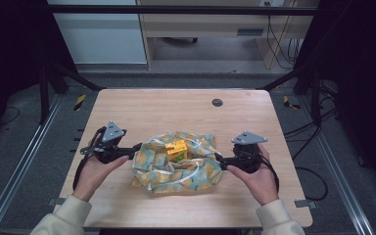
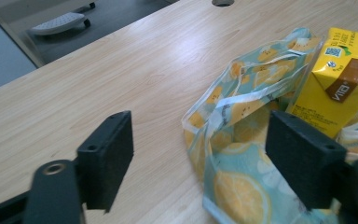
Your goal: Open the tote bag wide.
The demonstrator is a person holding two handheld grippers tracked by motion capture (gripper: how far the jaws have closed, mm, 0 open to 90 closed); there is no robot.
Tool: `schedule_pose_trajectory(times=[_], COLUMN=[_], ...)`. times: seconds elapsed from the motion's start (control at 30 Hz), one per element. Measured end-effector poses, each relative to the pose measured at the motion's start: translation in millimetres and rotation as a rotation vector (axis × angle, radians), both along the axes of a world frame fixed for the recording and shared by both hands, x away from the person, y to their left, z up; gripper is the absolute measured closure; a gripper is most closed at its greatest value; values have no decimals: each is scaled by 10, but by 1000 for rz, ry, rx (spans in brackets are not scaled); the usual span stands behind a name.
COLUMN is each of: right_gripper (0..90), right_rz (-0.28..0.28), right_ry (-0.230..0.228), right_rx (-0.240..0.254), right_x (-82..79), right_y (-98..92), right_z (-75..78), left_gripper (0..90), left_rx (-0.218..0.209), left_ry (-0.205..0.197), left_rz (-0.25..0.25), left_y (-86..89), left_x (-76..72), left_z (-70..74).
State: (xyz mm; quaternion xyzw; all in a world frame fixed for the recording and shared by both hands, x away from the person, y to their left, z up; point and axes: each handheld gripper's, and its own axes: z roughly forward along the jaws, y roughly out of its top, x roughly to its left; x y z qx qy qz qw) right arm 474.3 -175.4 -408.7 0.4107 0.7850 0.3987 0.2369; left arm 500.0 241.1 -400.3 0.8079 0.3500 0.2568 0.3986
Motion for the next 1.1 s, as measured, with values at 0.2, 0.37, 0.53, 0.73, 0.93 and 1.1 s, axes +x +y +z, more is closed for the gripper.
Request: schedule_pose_trajectory(times=[0.2, 0.37, 0.53, 0.73, 0.93, 1.1], right_gripper=[83, 63, 59, 60, 78, 77], right_rz=[-72, -136, -178, -230, -280, -290], right_ry=[-35, -29, 0, 48, 109, 104], right_rx=[30, 46, 44, 52, 73, 78], right_x=[-70, -65, -17, 34, 15, -55], right_y=[-280, -485, -593, -684, -746, -748], right_z=[104, 48, -95, -321, -588, -600], left_gripper=[153, 126, 112, 95, 87, 82], left_rx=[3, -16, -18, -18, 0, 6], left_ry=[6, 30, 61, 101, 129, 113], left_rz=[47, 107, 147, 171, 178, 167], left_y=[277, 560, 733, 852, 920, 901], left_x=[-80, -67, -34, -16, -86, -111], left_z=[3, -88, -241, -443, -649, -629])
